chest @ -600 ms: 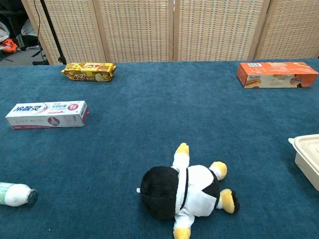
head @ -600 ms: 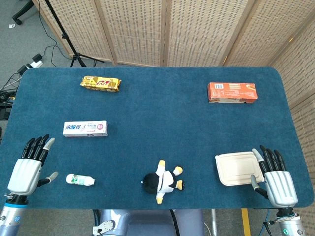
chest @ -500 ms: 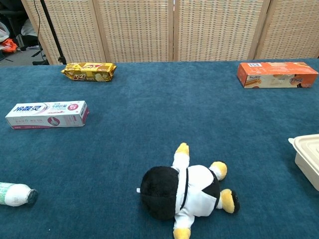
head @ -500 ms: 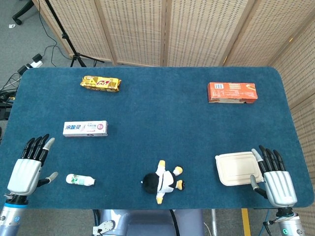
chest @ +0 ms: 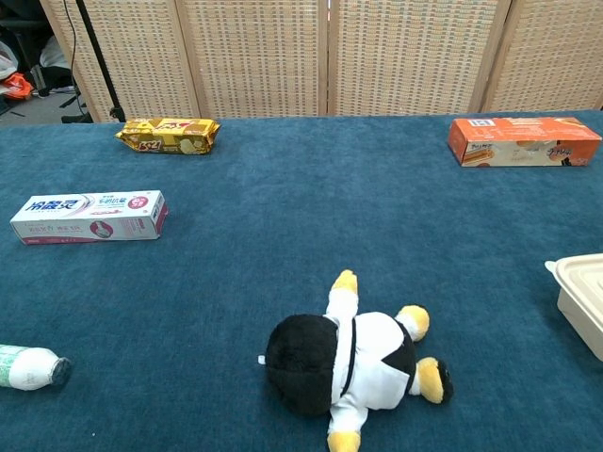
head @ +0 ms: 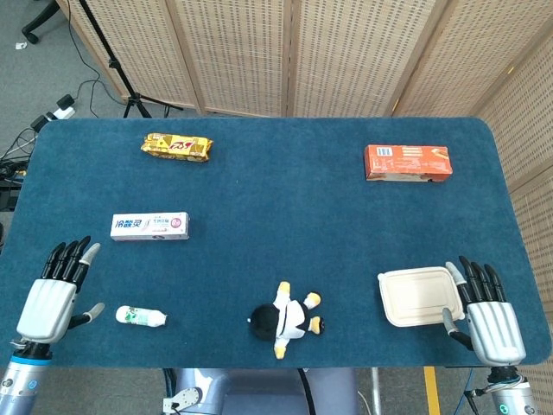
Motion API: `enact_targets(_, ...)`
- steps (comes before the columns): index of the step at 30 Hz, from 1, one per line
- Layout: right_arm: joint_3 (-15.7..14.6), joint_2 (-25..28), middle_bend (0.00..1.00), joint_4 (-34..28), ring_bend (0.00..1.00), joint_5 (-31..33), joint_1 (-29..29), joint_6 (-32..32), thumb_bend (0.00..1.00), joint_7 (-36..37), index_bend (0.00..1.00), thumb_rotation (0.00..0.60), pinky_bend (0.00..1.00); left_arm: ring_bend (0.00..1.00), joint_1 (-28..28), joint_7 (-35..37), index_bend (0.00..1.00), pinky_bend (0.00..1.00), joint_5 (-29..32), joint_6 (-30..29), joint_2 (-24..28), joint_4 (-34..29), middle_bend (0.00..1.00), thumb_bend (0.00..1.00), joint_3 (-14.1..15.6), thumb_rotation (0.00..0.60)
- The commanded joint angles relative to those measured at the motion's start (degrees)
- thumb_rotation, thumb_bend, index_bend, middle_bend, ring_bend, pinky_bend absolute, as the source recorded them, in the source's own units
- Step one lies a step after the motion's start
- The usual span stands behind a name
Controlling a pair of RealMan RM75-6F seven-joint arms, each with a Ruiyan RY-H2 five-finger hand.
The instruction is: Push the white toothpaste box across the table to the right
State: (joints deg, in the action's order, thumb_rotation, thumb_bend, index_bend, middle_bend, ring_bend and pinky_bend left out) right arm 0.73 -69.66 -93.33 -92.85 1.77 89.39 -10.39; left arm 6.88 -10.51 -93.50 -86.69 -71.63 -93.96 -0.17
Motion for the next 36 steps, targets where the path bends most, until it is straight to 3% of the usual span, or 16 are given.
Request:
enact_targets(1,-0.20,0.05,0.00,0.03,0.00,-0.39,0.05,-0.10,0.52,-0.21,0.00,0.600,0.01,0.00,-0.02,0.18,0.00,0.00,-0.06,-0.13,0.08,-0.09,0.00,0.00,0.03,0.600)
enact_targets(14,-0.49,0.24,0.00,-0.37,0.00,-0.63,-0.11,-0.34,0.52,-0.88,0.00,0.600,0.01,0.00,0.20,0.14,0.00,0.00,-0.60,0.40,0.31,-0.84,0.00,0.00,0.51,0.600)
enact_targets(25,-0.21,0.18,0.00,-0.31,0.00,0.15,0.00,-0.91,0.52,-0.96,0.00,0.600,0.01,0.00,3.23,13.84,0.00,0.00,5.75,7.14,5.25,-8.14,0.00,0.00,-1.34,0.600)
enact_targets(28,-0.16,0.12,0.00,-0.30,0.00,0.30,0.01,-1.02,0.52,-1.38,0.00,0.600,0.01,0.00,5.23,22.34,0.00,0.00,10.77,13.08,8.14,-12.16,0.00,0.00,-2.42,0.600)
enact_targets(30,-0.15,0.12,0.00,-0.38,0.00,0.35,0.00,-1.04,0.52,-1.26,0.00,0.600,0.01,0.00,7.74,34.41,0.00,0.00,16.42,20.96,12.08,-15.80,0.00,0.00,-3.92,0.600)
enact_targets(33,-0.07,0.16,0.00,-0.32,0.00,0.43,-0.03,-0.95,0.52,-1.19,0.00,0.600,0.01,0.00,10.39,44.56,0.00,0.00,20.11,28.28,16.25,-16.20,0.00,0.00,-5.81,0.600)
enact_targets(36,-0.04,0.22,0.00,-0.32,0.00,0.59,-0.02,-1.05,0.52,-0.95,0.00,0.600,0.01,0.00,11.74,49.79,0.00,0.00,22.38,31.70,17.74,-14.66,0.00,0.00,-7.34,0.600)
